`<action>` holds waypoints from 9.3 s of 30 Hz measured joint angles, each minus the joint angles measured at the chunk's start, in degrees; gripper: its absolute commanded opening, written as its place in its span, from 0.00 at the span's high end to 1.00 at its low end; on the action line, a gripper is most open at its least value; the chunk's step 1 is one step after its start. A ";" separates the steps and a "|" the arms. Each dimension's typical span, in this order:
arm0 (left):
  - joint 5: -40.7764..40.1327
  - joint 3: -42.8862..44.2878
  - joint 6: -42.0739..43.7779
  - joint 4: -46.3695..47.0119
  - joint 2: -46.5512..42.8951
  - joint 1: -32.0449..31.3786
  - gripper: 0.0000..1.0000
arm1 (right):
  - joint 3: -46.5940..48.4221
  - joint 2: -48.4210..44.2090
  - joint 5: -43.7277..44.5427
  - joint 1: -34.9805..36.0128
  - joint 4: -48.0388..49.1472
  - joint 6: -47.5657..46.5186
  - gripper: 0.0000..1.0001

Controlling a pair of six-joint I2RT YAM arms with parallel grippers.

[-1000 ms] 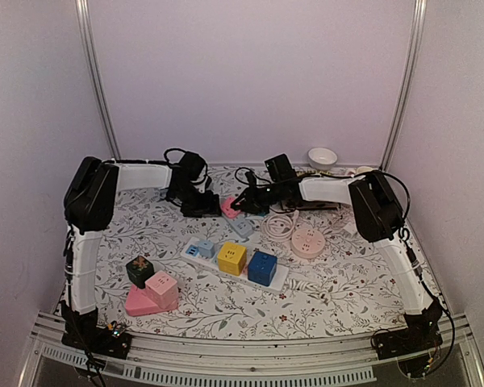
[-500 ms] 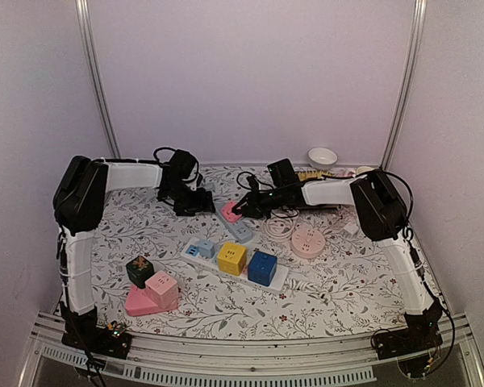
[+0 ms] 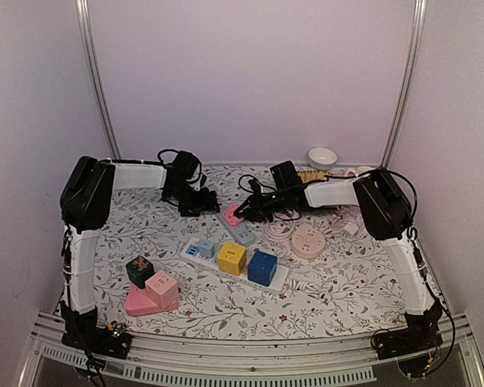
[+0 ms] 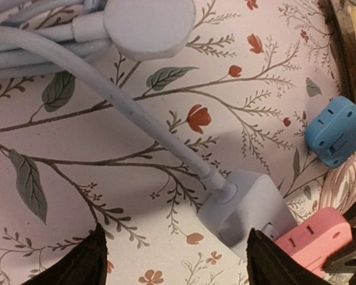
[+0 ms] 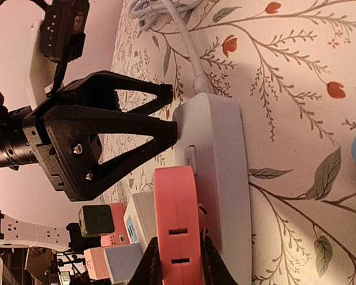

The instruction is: Pull the plug off the socket

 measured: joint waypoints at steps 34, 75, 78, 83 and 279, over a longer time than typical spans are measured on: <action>-1.60 -6.03 0.85 2.01 -2.84 -2.08 0.23 | -0.39 0.02 -2.12 -0.70 0.09 2.40 0.97; -4.09 -5.60 1.53 2.75 -2.62 -3.50 0.22 | -4.15 1.86 -7.08 -1.99 17.22 27.74 0.97; -4.11 -6.01 1.51 3.61 -2.67 -3.50 0.22 | -4.76 1.84 -6.91 -1.99 18.27 29.55 0.97; -3.93 -6.73 1.46 5.14 -2.71 -3.50 0.22 | -6.99 1.29 -6.25 -1.99 21.64 32.96 0.97; -18.03 -31.28 -22.97 3.76 -30.49 -30.60 0.21 | -47.08 -59.01 45.18 5.88 -25.92 -25.33 0.75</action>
